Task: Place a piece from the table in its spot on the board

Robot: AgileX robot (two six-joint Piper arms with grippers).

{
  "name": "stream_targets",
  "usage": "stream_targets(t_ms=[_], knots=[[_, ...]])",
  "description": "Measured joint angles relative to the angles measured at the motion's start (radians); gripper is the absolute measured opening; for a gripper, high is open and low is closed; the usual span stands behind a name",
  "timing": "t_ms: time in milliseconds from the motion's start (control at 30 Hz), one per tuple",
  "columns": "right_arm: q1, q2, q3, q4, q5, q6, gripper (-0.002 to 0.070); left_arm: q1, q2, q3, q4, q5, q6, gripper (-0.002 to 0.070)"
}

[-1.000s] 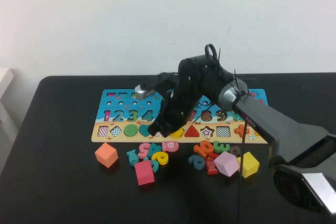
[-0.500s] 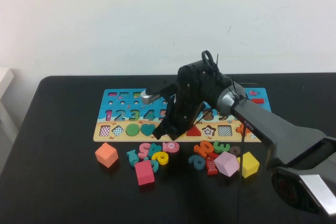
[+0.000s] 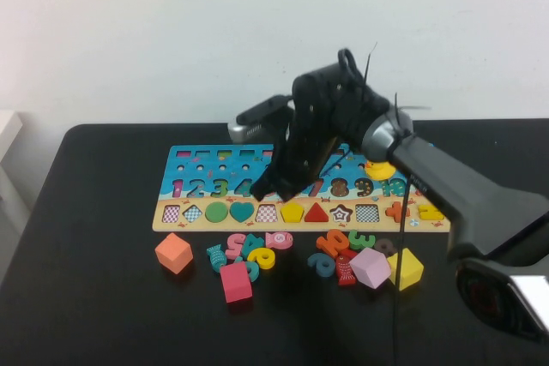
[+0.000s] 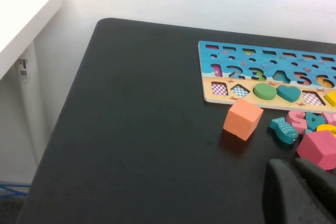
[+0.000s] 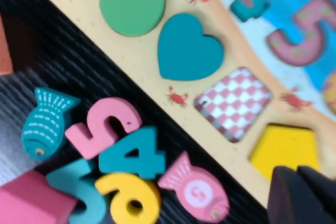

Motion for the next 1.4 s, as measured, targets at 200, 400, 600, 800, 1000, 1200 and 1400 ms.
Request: stream_targets(t_ms=[200, 400, 600, 800, 1000, 1200, 1400], knots=[[0.0, -0.069, 0.0, -0.058, 0.062, -0.007, 0.0019, 0.0, 0.0, 0.0, 0.0, 0.0, 0.0, -0.0001], [0.0, -0.132, 0.0, -0.058, 0.071, -0.051, 0.0019, 0.0, 0.0, 0.0, 0.0, 0.0, 0.0, -0.0001], [0.0, -0.302, 0.0, -0.017, 0.071, -0.117, 0.0019, 0.0, 0.0, 0.0, 0.0, 0.0, 0.0, -0.0001], [0.0, -0.497, -0.001, 0.141, 0.071, -0.197, 0.0019, 0.0, 0.0, 0.0, 0.0, 0.0, 0.0, -0.0001], [0.0, -0.654, -0.005, 0.194, 0.071, -0.217, 0.0019, 0.0, 0.0, 0.0, 0.0, 0.0, 0.0, -0.0001], [0.0, -0.78, -0.007, 0.145, 0.071, -0.166, 0.0019, 0.0, 0.0, 0.0, 0.0, 0.0, 0.0, -0.0001], [0.0, -0.866, -0.007, -0.052, 0.071, -0.185, 0.0019, 0.0, 0.0, 0.0, 0.0, 0.0, 0.0, -0.0003]])
